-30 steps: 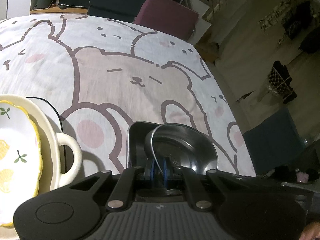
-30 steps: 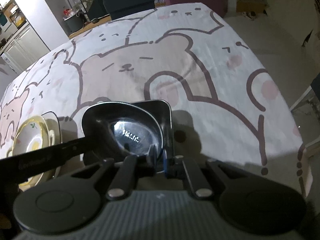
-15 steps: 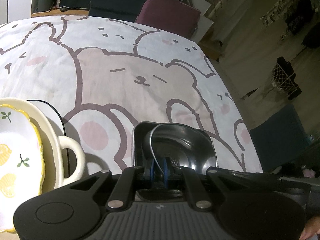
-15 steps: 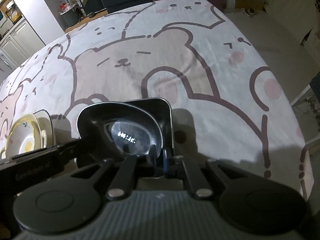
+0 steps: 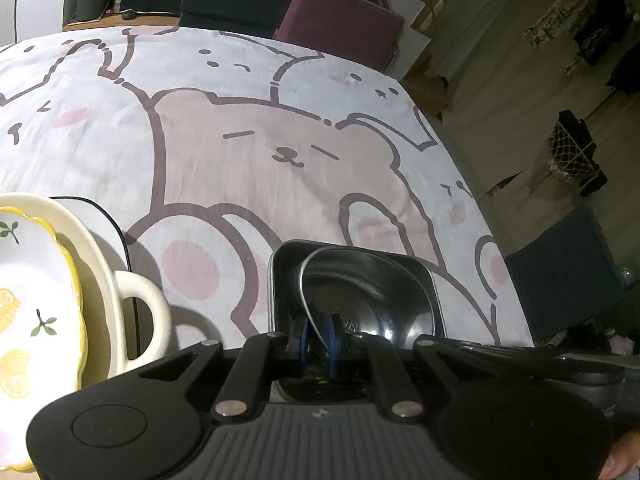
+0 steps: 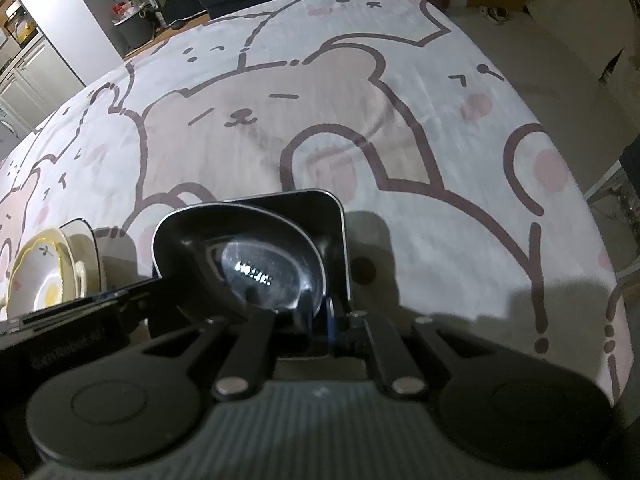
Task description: Organize plates and bowls
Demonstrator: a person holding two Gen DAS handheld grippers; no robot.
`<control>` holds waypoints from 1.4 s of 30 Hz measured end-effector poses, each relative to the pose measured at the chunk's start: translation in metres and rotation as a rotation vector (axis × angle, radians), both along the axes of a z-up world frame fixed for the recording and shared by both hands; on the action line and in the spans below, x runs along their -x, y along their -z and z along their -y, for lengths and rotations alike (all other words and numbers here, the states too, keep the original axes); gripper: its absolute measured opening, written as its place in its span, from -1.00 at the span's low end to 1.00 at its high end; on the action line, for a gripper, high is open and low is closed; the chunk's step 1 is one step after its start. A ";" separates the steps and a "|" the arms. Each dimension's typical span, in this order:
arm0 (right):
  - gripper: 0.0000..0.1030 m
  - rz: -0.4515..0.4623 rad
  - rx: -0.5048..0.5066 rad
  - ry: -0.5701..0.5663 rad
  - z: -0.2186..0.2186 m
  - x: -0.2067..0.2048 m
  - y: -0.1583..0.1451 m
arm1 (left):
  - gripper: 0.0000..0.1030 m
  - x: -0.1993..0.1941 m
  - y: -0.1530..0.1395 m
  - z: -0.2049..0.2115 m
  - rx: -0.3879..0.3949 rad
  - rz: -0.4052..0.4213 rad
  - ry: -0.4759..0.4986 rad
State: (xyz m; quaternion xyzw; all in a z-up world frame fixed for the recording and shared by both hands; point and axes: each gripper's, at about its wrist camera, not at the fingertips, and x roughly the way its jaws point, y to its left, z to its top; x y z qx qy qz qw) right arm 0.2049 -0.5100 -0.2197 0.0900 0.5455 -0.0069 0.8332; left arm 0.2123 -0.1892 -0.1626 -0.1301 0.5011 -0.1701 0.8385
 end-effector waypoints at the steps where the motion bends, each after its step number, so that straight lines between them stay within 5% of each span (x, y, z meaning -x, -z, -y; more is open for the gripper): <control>1: -0.84 -0.001 -0.002 0.001 0.000 0.000 0.000 | -0.80 0.000 0.000 0.000 0.000 0.001 0.000; 37: -0.78 0.000 -0.028 0.011 -0.001 0.000 0.000 | -0.74 -0.007 0.008 0.002 -0.019 0.000 0.009; 42: -0.74 -0.003 -0.037 0.013 -0.001 0.001 0.000 | -0.52 -0.007 0.007 -0.001 -0.005 -0.005 0.009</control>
